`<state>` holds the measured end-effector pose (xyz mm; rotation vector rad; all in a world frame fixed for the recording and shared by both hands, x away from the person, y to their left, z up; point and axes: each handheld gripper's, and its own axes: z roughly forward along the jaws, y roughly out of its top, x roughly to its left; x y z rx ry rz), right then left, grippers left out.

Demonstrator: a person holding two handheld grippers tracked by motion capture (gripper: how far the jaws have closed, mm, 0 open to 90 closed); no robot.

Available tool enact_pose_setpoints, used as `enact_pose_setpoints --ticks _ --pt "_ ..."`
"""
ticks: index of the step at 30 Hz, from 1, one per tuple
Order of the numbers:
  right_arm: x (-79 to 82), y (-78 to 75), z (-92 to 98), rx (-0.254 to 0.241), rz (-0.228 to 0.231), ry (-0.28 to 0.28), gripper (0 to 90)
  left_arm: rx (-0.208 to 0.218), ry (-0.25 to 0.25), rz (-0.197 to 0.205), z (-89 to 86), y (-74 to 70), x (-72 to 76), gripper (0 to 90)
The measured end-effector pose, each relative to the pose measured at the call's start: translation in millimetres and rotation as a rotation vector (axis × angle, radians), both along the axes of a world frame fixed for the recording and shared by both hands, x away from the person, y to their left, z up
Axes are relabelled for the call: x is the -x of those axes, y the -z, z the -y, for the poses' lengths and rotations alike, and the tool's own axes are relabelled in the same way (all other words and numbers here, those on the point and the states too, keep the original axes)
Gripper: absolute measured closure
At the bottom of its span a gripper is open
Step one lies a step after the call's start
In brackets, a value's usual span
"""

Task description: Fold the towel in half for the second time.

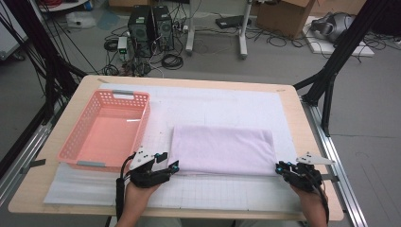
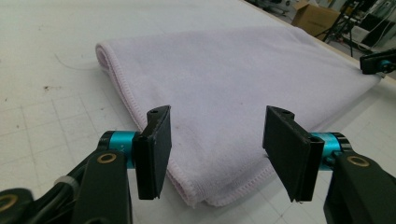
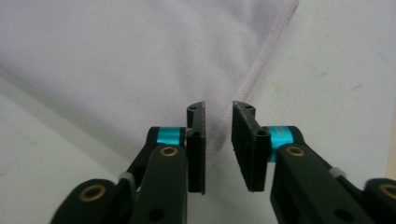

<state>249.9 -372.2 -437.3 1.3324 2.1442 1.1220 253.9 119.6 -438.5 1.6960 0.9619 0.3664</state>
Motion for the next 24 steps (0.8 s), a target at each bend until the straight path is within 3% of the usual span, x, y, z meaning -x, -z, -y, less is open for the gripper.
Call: enact_pose_setpoints --ticks 5,11,14,17,20,24 --pt "10.9 -10.3 5.8 -0.028 0.094 -0.02 62.1 0.02 0.002 0.018 -3.2 -5.0 -2.0 39.7" --pt "12.7 -12.5 9.3 -0.051 0.131 -0.038 41.0 0.04 -0.012 0.063 0.1 -13.8 4.2 19.9" --pt "15.4 -13.0 10.5 -0.028 0.15 -0.027 34.1 0.043 0.014 0.09 -0.9 -16.4 8.7 20.3" --pt "18.2 -15.1 13.5 -0.051 0.179 0.0 25.6 0.042 0.024 0.109 -1.7 -17.3 8.6 21.0" --pt "18.9 -14.9 15.0 -0.06 0.184 0.01 20.4 0.023 0.025 0.101 -2.1 -16.1 7.0 22.7" --pt "16.6 -14.0 14.1 -0.069 0.187 0.02 20.1 0.026 0.022 0.085 -4.8 -13.4 5.2 23.4"
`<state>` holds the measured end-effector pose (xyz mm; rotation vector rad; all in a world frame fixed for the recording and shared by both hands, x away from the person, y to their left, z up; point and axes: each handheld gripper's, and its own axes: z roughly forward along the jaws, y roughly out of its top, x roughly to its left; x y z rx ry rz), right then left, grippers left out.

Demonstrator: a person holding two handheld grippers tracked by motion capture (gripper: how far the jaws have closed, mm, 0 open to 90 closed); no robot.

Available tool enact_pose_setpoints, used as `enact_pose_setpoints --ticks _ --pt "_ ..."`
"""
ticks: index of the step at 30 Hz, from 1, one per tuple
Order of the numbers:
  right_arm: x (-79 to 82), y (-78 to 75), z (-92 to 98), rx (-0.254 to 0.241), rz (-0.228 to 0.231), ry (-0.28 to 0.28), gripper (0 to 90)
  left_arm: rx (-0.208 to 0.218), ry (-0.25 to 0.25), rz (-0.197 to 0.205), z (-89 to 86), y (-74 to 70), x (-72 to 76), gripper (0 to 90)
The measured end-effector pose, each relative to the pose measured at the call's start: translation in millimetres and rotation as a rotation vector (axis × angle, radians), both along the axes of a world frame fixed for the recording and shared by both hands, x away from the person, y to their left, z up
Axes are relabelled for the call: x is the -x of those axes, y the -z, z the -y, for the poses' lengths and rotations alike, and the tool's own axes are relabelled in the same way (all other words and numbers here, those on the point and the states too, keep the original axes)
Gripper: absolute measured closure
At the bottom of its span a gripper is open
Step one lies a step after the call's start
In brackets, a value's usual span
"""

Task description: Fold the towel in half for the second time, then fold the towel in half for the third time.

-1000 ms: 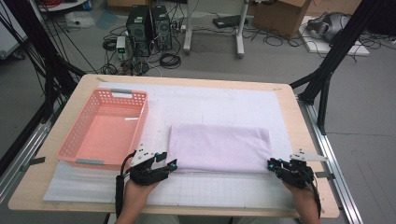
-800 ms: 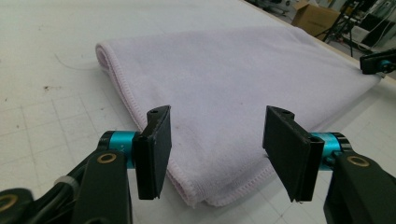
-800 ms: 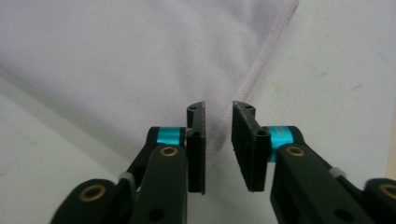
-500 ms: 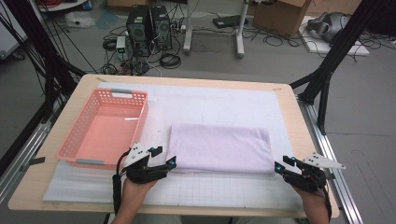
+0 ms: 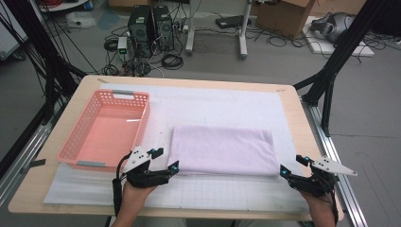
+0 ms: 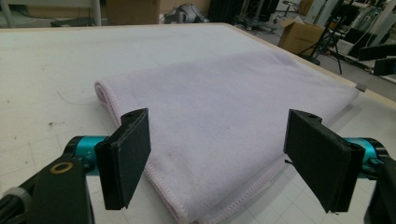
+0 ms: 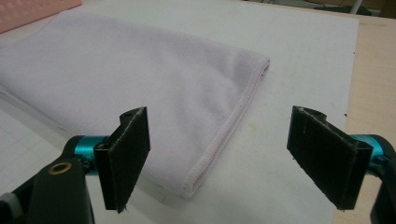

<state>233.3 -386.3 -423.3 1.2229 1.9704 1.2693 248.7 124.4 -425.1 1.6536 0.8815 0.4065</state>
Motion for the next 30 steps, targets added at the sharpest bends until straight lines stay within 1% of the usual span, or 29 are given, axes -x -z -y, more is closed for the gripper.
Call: enact_pose_setpoints --ticks 2,4,5,8,11,14,16,18,20,21,24,25,27,30 --pt "-1.0 0.7 -1.3 0.004 0.0 0.0 20.2 0.004 -0.002 -0.002 -1.9 0.7 -1.0 23.4" --pt "-1.2 1.5 -2.7 0.008 -0.009 -0.002 20.2 0.021 -0.003 -0.008 -2.9 1.3 -1.4 23.4" --pt "-1.1 1.8 -2.7 0.016 -0.009 -0.003 20.2 0.018 -0.005 -0.008 -2.9 1.2 -1.3 23.4" --pt "-0.1 2.1 -2.4 0.01 -0.012 0.004 20.2 0.016 -0.001 -0.004 -1.6 1.1 -1.6 23.4" --pt "-0.6 2.4 -1.0 0.011 -0.012 0.012 20.2 0.007 0.005 -0.014 0.4 2.7 -2.4 23.5" --pt "0.2 1.9 -0.8 0.009 -0.013 0.014 20.2 0.012 0.012 -0.015 1.7 3.7 -2.5 23.5" --pt "-0.4 2.3 -0.9 0.006 -0.012 0.008 20.2 0.019 0.01 -0.009 2.6 3.3 -2.5 23.3" --pt "-1.2 3.0 -1.3 0.003 -0.025 -0.006 20.2 0.017 0.014 -0.009 3.4 3.3 -3.2 23.2" --pt "-1.2 3.6 -2.5 0.008 -0.039 -0.013 20.2 0.02 0.019 -0.019 4.3 4.3 -3.5 23.2" --pt "-1.5 3.9 -2.6 0.007 -0.039 -0.016 20.2 0.021 0.02 -0.022 5.2 5.2 -3.8 23.2" --pt "-1.7 4.1 -2.8 -0.001 -0.044 -0.013 20.2 0.005 0.015 -0.028 7.8 6.4 -4.8 23.3" --pt "-2.2 4.4 -2.5 0.0 -0.042 -0.016 20.2 -0.007 0.018 -0.029 8.2 6.8 -5.6 23.4" --pt "-3.2 4.7 -3.1 0.004 -0.046 -0.019 20.3 -0.01 0.012 -0.044 8.7 7.5 -6.3 23.6" --pt "-2.0 4.3 -4.6 -0.002 -0.046 -0.029 20.3 -0.031 -0.014 -0.061 9.6 8.5 -6.5 24.2"
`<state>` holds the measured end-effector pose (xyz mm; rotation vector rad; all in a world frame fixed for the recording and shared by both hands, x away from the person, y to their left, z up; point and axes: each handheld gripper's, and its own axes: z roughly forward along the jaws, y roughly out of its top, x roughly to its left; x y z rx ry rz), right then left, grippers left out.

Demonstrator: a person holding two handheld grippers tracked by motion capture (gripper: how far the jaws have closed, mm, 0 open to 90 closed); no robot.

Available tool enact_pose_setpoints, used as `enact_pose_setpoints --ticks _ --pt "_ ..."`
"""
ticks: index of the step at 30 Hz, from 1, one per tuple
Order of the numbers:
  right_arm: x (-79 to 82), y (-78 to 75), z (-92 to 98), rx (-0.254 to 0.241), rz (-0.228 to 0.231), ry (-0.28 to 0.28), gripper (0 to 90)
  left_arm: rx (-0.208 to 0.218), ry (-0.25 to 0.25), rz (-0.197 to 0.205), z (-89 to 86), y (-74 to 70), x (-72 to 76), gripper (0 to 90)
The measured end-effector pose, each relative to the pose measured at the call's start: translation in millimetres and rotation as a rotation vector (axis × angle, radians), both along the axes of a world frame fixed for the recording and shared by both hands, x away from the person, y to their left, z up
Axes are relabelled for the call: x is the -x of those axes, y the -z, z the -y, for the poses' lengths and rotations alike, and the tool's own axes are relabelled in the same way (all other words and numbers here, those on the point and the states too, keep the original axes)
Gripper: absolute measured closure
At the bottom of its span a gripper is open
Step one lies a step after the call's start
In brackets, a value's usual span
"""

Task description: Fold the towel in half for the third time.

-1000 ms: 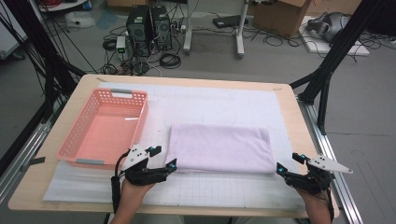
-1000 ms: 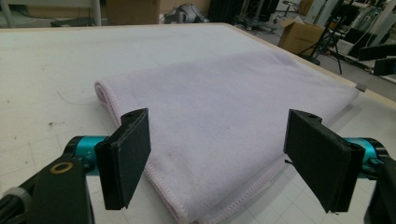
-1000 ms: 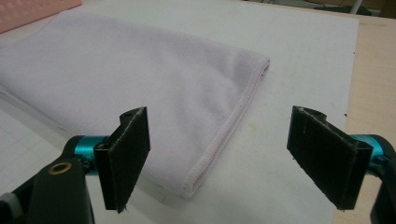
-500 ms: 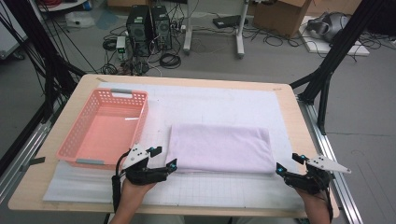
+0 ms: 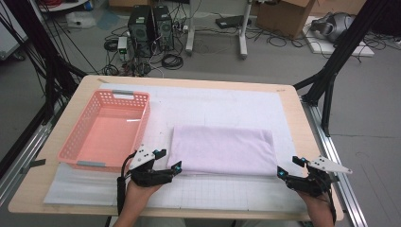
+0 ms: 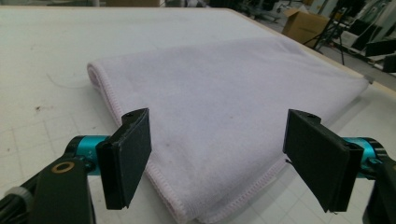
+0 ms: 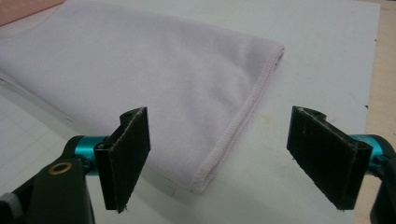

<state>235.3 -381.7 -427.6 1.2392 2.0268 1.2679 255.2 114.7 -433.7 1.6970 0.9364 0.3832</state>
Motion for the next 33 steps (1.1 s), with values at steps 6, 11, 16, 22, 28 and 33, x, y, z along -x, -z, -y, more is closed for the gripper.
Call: enact_pose_setpoints --ticks 6,11,16,22,28,33 --pt "0.0 0.1 -2.9 0.0 -0.002 -0.011 20.2 -0.05 -0.06 -0.078 1.0 6.7 -6.2 30.2" --pt "-1.3 1.5 -8.3 0.003 -0.01 -0.028 20.3 -0.085 -0.104 -0.112 0.0 11.7 -12.7 30.5" --pt "-2.4 2.6 -15.1 0.02 -0.013 -0.05 20.3 -0.102 -0.088 -0.184 1.4 17.4 -16.9 31.9" --pt "-5.2 2.2 -24.6 0.019 -0.011 -0.078 20.3 -0.185 -0.049 -0.203 11.2 18.9 -16.8 48.6" --pt "-17.3 1.3 -41.5 0.009 -0.023 -0.127 20.2 -0.17 -0.036 -0.219 14.6 19.1 -15.0 66.2" --pt "-27.9 3.5 -59.1 0.012 -0.04 -0.181 20.2 -0.145 -0.029 -0.23 15.6 19.8 -13.8 78.4"
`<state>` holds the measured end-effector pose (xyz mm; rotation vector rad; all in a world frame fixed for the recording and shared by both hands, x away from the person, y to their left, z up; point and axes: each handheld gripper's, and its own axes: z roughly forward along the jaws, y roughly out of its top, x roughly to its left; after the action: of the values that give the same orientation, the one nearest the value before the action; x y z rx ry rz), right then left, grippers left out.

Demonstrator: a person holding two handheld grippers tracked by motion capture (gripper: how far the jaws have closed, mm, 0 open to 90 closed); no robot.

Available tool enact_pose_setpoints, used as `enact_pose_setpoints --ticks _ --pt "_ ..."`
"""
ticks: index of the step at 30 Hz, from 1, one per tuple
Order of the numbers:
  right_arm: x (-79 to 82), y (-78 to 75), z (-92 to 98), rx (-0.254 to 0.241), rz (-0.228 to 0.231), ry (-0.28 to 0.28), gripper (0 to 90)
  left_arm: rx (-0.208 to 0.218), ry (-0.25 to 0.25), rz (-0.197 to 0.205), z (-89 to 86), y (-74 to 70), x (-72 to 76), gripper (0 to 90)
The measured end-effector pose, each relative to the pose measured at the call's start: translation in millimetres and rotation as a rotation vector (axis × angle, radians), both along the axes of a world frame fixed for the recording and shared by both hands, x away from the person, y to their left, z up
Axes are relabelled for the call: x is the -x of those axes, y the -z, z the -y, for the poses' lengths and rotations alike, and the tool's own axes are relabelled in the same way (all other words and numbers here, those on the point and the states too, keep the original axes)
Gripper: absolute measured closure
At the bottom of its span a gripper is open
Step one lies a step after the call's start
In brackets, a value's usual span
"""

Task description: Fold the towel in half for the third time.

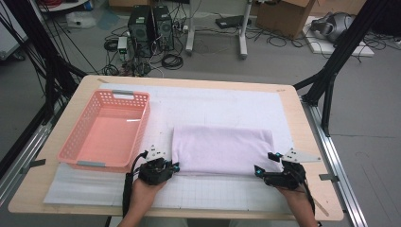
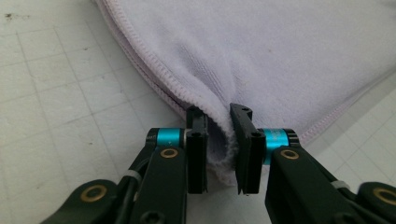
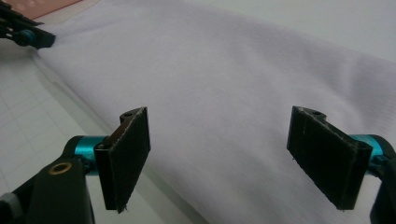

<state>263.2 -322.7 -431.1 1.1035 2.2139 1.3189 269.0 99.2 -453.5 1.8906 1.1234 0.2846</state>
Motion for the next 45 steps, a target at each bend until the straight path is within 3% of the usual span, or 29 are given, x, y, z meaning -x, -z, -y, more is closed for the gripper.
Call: enact_pose_setpoints --ticks 3,8,11,14,17,22,25,31,37,45 --pt "-5.5 -1.2 -10.6 -0.033 0.0 -0.036 20.2 0.004 -0.005 0.002 -0.3 0.1 0.4 79.7" --pt "-20.2 -8.2 -33.7 -0.047 0.007 -0.094 20.3 0.023 -0.011 0.006 -2.2 0.0 1.2 80.1" --pt "-31.7 -12.5 -47.7 -0.021 0.005 -0.116 20.2 0.049 -0.01 -0.003 -4.6 0.1 0.9 80.0" --pt "-52.8 -17.4 -67.5 -0.017 -0.013 -0.125 20.2 0.073 -0.009 -0.011 -7.1 0.4 0.2 80.0" --pt "-72.7 -21.6 -90.2 0.008 -0.056 -0.197 20.7 0.096 -0.015 -0.02 -9.1 0.7 -0.4 79.9" --pt "-103.7 -24.2 -122.5 0.029 -0.067 -0.229 25.1 0.099 -0.014 -0.024 -9.7 0.4 0.4 80.0" --pt "-118.6 -24.5 -141.5 0.067 -0.072 -0.251 28.3 0.098 -0.013 -0.024 -9.8 0.5 0.3 80.0" --pt "-138.8 -22.0 -172.3 0.093 -0.073 -0.278 33.9 0.106 -0.013 -0.029 -10.8 0.6 0.3 80.0" --pt "-154.0 -15.9 -200.9 0.151 -0.095 -0.305 42.1 0.11 -0.016 -0.031 -10.8 0.6 0.4 80.1" --pt "-170.2 -9.5 -238.5 0.215 -0.106 -0.358 46.0 0.114 -0.023 -0.043 -11.5 0.9 0.0 80.2"
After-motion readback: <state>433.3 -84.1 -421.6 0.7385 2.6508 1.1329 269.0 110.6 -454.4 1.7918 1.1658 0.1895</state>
